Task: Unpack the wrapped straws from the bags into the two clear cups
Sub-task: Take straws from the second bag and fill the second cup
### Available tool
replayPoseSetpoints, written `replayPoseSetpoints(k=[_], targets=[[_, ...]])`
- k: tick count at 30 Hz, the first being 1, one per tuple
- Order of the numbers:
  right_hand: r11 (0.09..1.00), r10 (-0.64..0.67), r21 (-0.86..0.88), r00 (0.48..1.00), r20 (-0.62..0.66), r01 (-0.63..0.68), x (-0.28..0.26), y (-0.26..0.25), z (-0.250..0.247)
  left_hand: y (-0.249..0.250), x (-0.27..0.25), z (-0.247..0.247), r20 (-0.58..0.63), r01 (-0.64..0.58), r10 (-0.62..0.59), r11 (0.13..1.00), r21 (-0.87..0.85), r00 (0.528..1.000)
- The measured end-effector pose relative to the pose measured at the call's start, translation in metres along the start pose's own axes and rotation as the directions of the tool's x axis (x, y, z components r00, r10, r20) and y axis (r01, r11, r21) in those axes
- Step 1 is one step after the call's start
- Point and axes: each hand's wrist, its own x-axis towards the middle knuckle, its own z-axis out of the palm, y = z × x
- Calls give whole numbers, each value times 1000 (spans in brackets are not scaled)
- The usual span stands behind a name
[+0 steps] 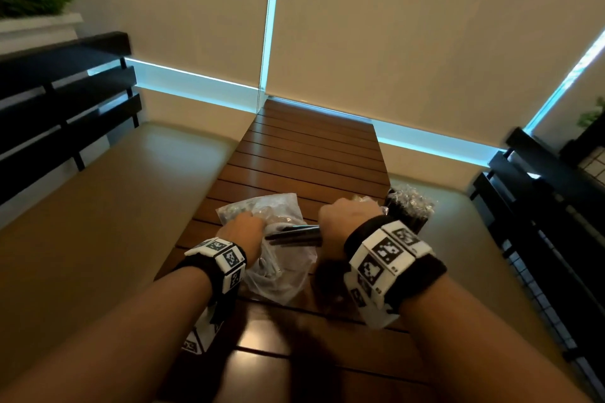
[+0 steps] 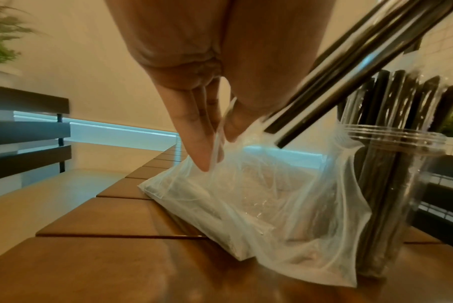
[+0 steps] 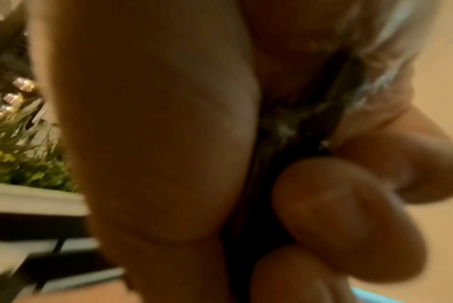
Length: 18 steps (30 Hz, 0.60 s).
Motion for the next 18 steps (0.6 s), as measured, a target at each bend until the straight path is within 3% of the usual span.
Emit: replayPoseSetpoints(k=[4,8,10,11,12,14,18], targets=[[999,35,-39,999,-12,-36,-20,30,-39,1,3,0,31,40,-40,999,-16,999],[985,51,168,990,-134,-28,-22,53,-53,7,0,-2,98,42,-33,995,-91,995],[961,86,275,968,-238,-17,-14,53,-39,14,-2,-11,45,-10,16,989,-146,999],[940,109,341,957,-268,-12,-9,49,-27,20,-3,-20,5,-41,44,965,-260,999],[914,136,405,950,-281,-12,-3,44,-12,25,-4,-31,-26,-75,71,906,-415,997],[863,192,504,934,-300,-15,9,31,19,34,-4,-55,-67,-138,129,692,-708,989],[770,284,633,849,-445,74,26,2,56,49,-10,-88,-44,-62,157,112,-992,987]])
